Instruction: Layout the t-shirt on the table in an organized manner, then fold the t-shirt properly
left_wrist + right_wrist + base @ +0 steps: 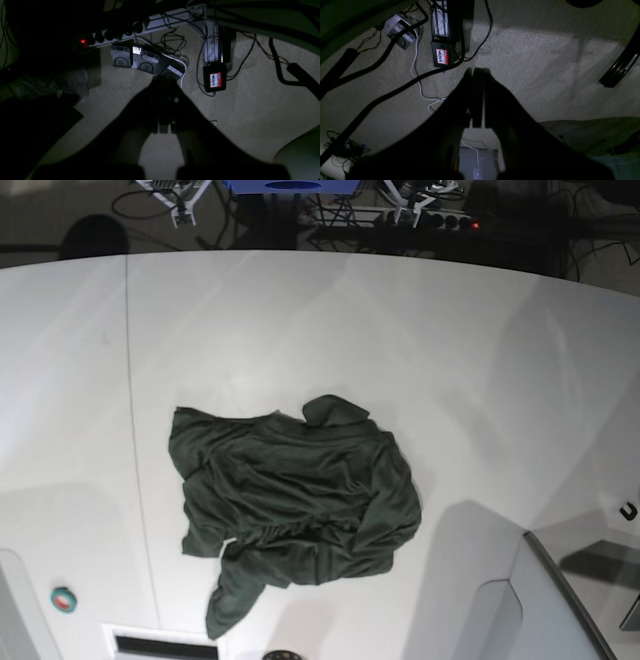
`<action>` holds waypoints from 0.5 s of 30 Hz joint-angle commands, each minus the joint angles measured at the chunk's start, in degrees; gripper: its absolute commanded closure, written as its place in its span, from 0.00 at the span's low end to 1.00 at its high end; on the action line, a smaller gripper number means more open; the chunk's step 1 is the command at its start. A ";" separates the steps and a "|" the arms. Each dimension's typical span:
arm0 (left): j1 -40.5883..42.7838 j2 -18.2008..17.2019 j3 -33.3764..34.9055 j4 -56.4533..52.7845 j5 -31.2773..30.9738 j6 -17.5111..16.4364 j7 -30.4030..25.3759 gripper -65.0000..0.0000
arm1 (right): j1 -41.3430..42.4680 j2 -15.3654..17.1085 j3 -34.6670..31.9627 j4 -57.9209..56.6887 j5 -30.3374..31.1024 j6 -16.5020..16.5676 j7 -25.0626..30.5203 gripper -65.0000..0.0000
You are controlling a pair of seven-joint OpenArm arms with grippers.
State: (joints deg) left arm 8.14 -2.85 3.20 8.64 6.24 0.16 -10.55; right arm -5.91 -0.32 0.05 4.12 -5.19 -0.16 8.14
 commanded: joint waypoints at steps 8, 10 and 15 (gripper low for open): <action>5.79 -2.20 -0.17 8.10 -0.13 0.14 -0.31 1.00 | -4.68 0.80 0.25 5.07 -0.13 -5.95 0.08 1.00; 9.57 -2.91 -0.34 15.05 -0.13 0.14 -0.31 1.00 | -8.90 1.15 0.25 12.10 -0.13 -10.69 0.08 1.00; 17.75 -3.96 -0.34 30.78 -0.13 0.14 -0.14 1.00 | -21.03 1.94 0.25 35.48 -0.13 -13.95 -3.88 0.99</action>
State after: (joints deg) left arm 25.41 -6.81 2.92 39.29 5.98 0.38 -9.78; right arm -27.00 1.56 0.16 39.51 -5.39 -13.58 2.74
